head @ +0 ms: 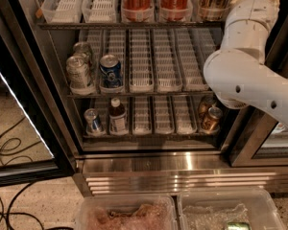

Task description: Pick redbull can from top shelf of fridge

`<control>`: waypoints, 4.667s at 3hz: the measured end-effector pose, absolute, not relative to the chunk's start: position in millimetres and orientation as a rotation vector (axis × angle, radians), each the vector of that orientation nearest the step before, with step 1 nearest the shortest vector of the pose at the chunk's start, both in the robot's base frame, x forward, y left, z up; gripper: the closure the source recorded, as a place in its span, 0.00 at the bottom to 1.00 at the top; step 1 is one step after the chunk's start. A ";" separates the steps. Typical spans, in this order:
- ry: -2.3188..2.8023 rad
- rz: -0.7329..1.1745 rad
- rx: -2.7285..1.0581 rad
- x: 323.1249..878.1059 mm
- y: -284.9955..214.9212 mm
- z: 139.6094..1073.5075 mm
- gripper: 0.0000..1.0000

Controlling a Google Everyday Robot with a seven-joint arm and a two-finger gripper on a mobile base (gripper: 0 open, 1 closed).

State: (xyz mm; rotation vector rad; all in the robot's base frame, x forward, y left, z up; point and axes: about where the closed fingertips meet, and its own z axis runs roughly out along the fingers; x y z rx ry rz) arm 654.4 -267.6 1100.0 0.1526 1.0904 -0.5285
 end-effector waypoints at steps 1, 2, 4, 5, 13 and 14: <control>1.090 -0.528 0.153 654.4 -267.6 1100.0 0.46; 1.090 -0.529 0.153 654.4 -267.6 1100.1 0.38; 1.090 -0.529 0.153 654.4 -267.7 1100.1 0.45; 1.089 -0.530 0.154 654.3 -268.1 1100.3 0.64; 1.058 -0.541 0.106 560.9 -284.0 1145.8 1.00; 1.163 -0.597 -0.003 526.8 -301.8 1125.5 1.00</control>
Offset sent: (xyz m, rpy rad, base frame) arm 0.0000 0.0000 0.0000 0.0000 0.0000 0.0000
